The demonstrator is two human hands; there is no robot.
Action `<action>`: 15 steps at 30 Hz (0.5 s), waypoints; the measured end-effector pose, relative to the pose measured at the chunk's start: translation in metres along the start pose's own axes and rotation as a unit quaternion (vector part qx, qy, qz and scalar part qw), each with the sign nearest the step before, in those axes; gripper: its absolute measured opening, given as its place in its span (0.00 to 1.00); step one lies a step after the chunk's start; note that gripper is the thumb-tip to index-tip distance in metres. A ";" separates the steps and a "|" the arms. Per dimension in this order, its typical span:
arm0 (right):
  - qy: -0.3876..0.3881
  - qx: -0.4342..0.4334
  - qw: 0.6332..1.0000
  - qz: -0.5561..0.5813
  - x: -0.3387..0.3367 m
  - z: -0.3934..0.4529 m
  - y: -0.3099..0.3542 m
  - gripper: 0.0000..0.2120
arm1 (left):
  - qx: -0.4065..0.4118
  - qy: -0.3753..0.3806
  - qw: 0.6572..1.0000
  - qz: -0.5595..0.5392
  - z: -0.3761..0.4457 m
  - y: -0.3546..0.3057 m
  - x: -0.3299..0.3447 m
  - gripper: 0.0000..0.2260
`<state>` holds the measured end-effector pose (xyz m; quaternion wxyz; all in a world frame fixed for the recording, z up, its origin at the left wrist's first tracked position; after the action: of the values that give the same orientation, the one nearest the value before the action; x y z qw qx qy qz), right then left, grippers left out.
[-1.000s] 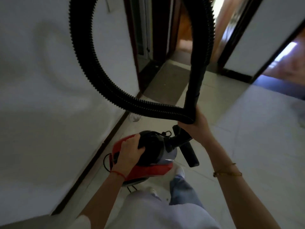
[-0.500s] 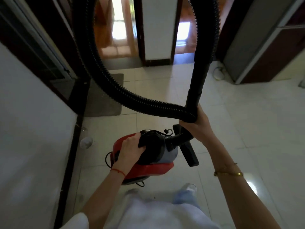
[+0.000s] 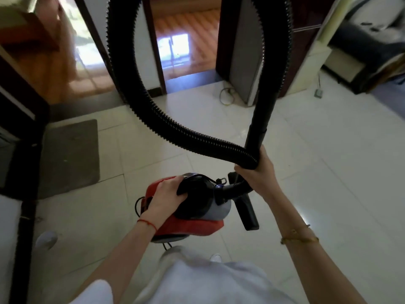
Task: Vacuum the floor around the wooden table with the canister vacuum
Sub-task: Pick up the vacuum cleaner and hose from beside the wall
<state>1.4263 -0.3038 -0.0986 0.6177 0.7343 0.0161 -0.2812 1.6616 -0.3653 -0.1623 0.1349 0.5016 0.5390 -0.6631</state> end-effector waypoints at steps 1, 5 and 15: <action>-0.011 0.005 1.000 0.000 -0.016 0.006 -0.007 0.19 | 0.008 0.010 1.000 -0.003 0.014 -0.012 0.009 0.15; -0.048 0.032 0.998 0.009 -0.072 0.030 -0.031 0.21 | 0.020 0.046 0.999 0.009 0.070 -0.049 0.040 0.14; -0.152 0.076 0.985 0.024 -0.192 0.100 -0.093 0.19 | 0.091 0.107 0.986 0.092 0.217 -0.148 0.108 0.09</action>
<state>1.1908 -0.3115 -0.1072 0.5622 0.7275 -0.1174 -0.3752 1.3929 -0.4543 -0.1821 0.0907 0.6273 0.4394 -0.6366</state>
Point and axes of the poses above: each hand's wrist, its own z-axis towards the middle knuckle, its own x-axis out of the palm, y = z × x, the point moved 9 cm from there along z, towards the middle knuckle, and after that the axes turned 6 degrees about y, right-handed, at the moved point
